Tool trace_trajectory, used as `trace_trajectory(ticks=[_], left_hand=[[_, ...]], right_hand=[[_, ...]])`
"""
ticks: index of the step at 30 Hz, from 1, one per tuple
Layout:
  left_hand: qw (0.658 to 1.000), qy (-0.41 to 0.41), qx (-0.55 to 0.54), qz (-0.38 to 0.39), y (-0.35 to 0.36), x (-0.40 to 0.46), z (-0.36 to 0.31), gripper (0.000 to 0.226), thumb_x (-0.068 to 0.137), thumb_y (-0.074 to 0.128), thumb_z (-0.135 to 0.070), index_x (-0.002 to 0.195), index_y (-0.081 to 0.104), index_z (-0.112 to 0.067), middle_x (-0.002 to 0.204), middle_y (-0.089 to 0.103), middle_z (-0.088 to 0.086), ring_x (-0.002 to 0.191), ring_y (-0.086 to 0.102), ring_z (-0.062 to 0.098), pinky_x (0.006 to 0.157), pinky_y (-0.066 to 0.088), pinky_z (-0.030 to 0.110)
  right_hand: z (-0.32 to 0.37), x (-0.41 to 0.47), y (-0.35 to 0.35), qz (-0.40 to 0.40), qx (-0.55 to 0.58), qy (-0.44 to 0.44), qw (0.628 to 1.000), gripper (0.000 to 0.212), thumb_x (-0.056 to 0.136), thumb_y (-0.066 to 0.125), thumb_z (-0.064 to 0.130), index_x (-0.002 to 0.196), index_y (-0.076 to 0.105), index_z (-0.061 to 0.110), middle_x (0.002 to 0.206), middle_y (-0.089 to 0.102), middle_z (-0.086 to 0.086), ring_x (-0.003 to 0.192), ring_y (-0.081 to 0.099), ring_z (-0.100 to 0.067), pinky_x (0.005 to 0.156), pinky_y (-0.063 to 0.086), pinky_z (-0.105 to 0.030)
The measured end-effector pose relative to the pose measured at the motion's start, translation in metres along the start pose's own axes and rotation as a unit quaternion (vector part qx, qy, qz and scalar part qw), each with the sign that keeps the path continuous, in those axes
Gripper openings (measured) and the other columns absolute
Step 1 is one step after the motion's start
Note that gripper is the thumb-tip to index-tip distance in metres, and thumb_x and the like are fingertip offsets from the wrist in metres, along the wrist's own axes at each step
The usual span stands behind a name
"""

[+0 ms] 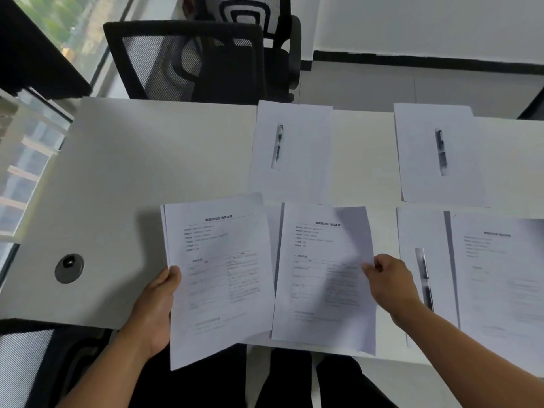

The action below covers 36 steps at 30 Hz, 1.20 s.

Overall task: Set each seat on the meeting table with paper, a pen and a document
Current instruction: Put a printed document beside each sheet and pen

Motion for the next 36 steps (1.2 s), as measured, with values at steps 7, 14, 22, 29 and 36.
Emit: trace_trajectory(ticks=[7,14,22,29,36], left_hand=[[1.000,-0.008,-0.007,-0.001,-0.013,-0.001,0.001,0.036,0.114,0.049,-0.037,0.145,0.066,-0.031,0.136,0.076,0.003,0.127,0.070,0.032,0.114,0.049,0.057],[0.999,-0.017,-0.012,0.029,-0.011,-0.005,0.000,0.034,0.113,0.051,-0.037,0.142,0.068,-0.029,0.136,0.076,0.005,0.126,0.071,0.033,0.115,0.048,0.058],[0.997,-0.038,-0.020,0.072,0.000,-0.017,-0.002,0.035,0.112,0.050,-0.033,0.140,0.069,-0.022,0.133,0.077,0.011,0.122,0.073,0.036,0.101,0.056,0.051],[0.994,-0.050,-0.027,0.095,-0.005,-0.024,-0.006,0.040,0.109,0.051,-0.037,0.140,0.069,-0.020,0.136,0.075,0.013,0.126,0.071,0.038,0.112,0.050,0.055],[0.993,-0.038,-0.034,0.111,0.005,-0.028,-0.012,0.040,0.109,0.050,-0.035,0.141,0.068,-0.019,0.136,0.075,0.014,0.120,0.075,0.036,0.107,0.053,0.054]], right_hand=[[0.012,-0.013,0.010,0.016,-0.025,-0.011,0.999,0.039,0.104,0.060,0.022,0.070,0.044,0.014,0.064,0.049,-0.004,0.059,0.041,-0.020,0.057,0.034,-0.031],[0.017,-0.018,0.018,0.021,-0.024,-0.015,0.999,0.034,0.102,0.060,0.022,0.072,0.047,0.011,0.067,0.050,-0.005,0.060,0.041,-0.019,0.057,0.035,-0.032],[0.016,-0.016,0.019,0.012,-0.027,-0.013,0.999,0.034,0.104,0.059,0.021,0.073,0.047,0.011,0.067,0.051,-0.005,0.059,0.042,-0.019,0.054,0.034,-0.029],[0.014,-0.019,0.019,0.000,-0.022,-0.006,1.000,0.033,0.104,0.058,0.022,0.075,0.050,0.010,0.067,0.054,-0.005,0.059,0.045,-0.020,0.055,0.037,-0.030],[0.017,-0.024,0.017,-0.004,-0.021,-0.009,1.000,0.036,0.105,0.058,0.020,0.072,0.046,0.011,0.064,0.050,-0.002,0.057,0.042,-0.018,0.052,0.034,-0.029]])
Point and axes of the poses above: each hand's wrist, its own x-axis towards the middle knuckle, its own y-axis out of the palm, z = x × y, the point moved 3 cm from there along x, towards the middle knuckle
